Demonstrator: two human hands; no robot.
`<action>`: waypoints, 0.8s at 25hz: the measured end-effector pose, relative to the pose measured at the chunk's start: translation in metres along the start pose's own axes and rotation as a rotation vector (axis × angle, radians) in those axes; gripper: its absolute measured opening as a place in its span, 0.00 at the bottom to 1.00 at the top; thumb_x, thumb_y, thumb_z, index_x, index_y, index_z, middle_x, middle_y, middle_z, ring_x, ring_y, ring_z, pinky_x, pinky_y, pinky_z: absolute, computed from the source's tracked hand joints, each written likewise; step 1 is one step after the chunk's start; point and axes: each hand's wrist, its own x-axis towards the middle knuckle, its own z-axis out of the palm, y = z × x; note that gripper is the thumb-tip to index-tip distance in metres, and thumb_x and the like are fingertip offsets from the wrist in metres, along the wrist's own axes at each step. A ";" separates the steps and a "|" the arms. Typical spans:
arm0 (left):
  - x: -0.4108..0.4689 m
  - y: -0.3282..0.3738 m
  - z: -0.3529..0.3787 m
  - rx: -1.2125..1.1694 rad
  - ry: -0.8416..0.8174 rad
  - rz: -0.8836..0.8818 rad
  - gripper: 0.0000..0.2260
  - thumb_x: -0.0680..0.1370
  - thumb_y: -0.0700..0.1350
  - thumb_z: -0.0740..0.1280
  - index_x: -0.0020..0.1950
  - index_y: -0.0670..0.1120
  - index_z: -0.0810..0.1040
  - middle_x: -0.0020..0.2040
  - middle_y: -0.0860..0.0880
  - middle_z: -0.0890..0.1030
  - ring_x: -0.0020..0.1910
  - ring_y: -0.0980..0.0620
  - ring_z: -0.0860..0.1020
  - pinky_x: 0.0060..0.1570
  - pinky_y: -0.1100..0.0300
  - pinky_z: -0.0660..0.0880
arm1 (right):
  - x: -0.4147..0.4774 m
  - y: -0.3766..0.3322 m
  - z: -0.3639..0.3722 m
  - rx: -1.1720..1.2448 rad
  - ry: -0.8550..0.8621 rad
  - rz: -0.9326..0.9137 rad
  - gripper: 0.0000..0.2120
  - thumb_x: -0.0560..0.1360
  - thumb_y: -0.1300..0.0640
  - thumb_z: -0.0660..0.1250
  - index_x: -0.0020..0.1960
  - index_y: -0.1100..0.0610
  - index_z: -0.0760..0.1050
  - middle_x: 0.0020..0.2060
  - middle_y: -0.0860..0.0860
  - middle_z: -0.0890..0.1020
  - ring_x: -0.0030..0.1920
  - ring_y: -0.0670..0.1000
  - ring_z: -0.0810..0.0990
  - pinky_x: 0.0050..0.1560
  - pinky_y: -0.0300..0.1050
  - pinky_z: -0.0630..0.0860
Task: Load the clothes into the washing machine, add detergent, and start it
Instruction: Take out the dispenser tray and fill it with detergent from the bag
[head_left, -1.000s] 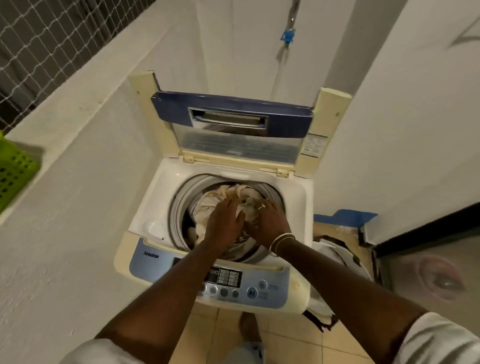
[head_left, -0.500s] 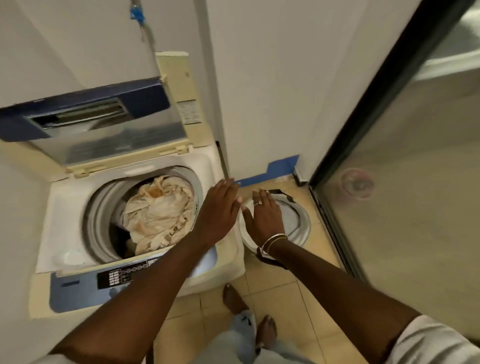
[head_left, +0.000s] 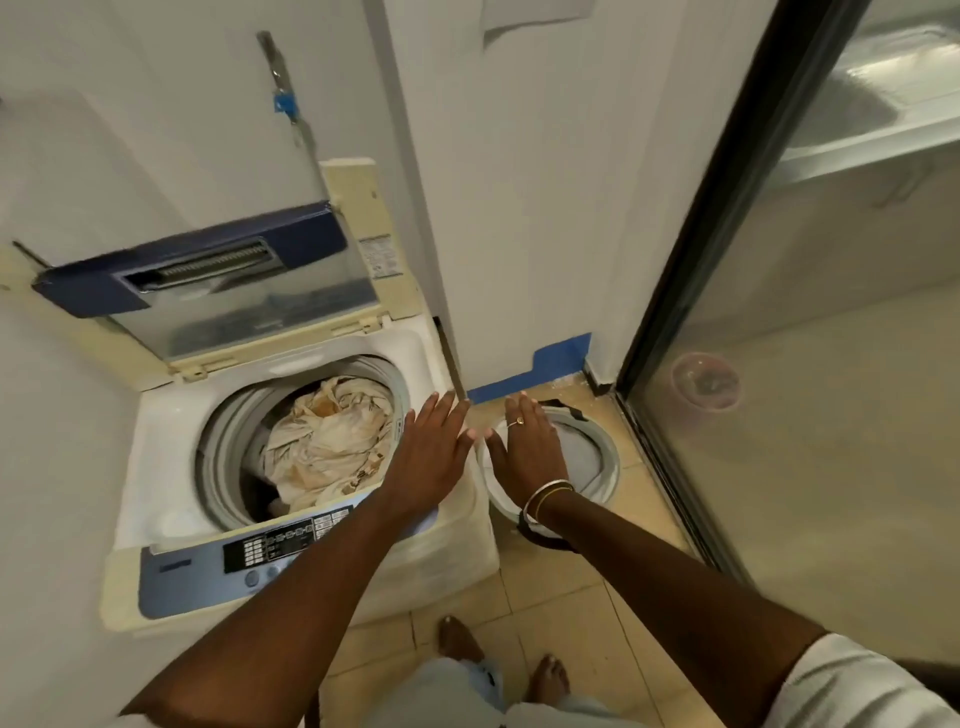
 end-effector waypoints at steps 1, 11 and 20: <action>-0.006 -0.010 -0.007 -0.005 0.017 -0.029 0.23 0.84 0.55 0.51 0.78 0.49 0.62 0.79 0.46 0.60 0.79 0.45 0.57 0.75 0.41 0.59 | 0.002 -0.014 0.000 -0.008 -0.010 -0.038 0.31 0.82 0.42 0.51 0.79 0.56 0.54 0.79 0.57 0.56 0.79 0.57 0.53 0.77 0.58 0.56; -0.053 -0.161 -0.053 -0.100 0.166 -0.305 0.29 0.80 0.59 0.45 0.77 0.46 0.64 0.78 0.43 0.63 0.78 0.44 0.59 0.76 0.46 0.54 | 0.045 -0.180 0.068 0.043 -0.092 -0.313 0.31 0.80 0.40 0.56 0.77 0.55 0.60 0.75 0.55 0.67 0.75 0.55 0.64 0.74 0.57 0.63; -0.027 -0.285 -0.047 -0.673 0.174 -0.623 0.20 0.81 0.56 0.58 0.70 0.49 0.71 0.67 0.47 0.76 0.66 0.47 0.74 0.67 0.48 0.71 | 0.107 -0.285 0.168 0.337 -0.166 -0.004 0.29 0.76 0.38 0.59 0.66 0.57 0.73 0.59 0.53 0.80 0.62 0.54 0.77 0.63 0.43 0.70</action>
